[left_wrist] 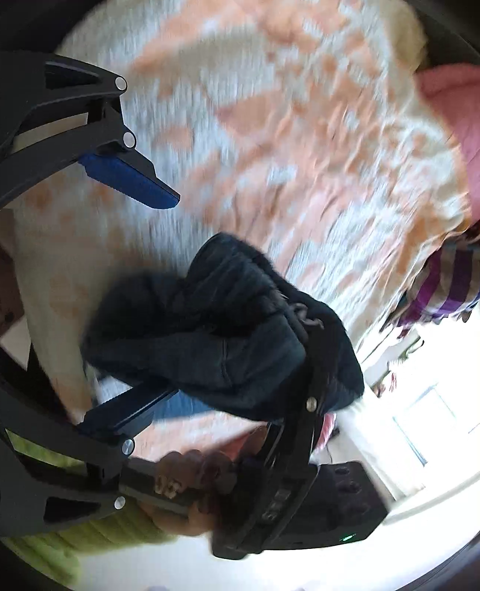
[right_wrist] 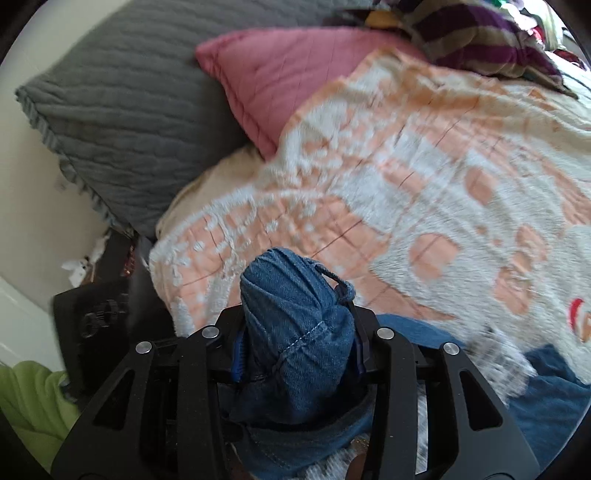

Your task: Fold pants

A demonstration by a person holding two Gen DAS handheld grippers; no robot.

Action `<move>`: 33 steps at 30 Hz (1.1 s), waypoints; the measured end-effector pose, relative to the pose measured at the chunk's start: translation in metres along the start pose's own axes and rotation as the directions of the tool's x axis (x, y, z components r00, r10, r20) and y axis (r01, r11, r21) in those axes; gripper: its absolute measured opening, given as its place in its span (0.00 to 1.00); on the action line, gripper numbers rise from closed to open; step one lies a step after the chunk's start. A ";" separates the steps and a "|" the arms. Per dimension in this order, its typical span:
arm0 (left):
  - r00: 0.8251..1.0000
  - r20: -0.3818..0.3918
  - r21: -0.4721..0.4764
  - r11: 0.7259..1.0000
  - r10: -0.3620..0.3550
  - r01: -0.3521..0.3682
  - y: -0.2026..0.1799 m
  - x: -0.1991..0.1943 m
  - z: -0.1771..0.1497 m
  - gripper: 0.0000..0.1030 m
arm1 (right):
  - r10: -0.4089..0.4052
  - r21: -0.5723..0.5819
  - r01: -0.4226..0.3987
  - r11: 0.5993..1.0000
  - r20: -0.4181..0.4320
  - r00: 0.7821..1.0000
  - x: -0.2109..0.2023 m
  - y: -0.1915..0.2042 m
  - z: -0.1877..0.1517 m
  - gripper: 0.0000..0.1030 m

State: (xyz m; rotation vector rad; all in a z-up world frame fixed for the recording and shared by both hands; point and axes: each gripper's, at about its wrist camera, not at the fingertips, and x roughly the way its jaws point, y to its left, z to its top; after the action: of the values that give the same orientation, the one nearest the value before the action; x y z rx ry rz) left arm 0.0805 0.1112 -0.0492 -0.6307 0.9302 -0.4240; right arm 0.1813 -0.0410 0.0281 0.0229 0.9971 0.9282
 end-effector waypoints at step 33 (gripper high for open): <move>0.988 -0.104 0.501 0.864 0.115 -0.048 -0.139 0.059 -0.065 0.70 | -0.464 0.306 0.449 0.839 -0.024 0.885 -0.101 -0.134 -0.141 0.56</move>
State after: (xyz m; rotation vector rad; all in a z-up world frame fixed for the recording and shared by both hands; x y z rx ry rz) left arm 0.0483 -0.0473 -0.0214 -0.0883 0.9195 -0.6092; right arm 0.1461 -0.2471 -0.0363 0.0641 1.0306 0.3264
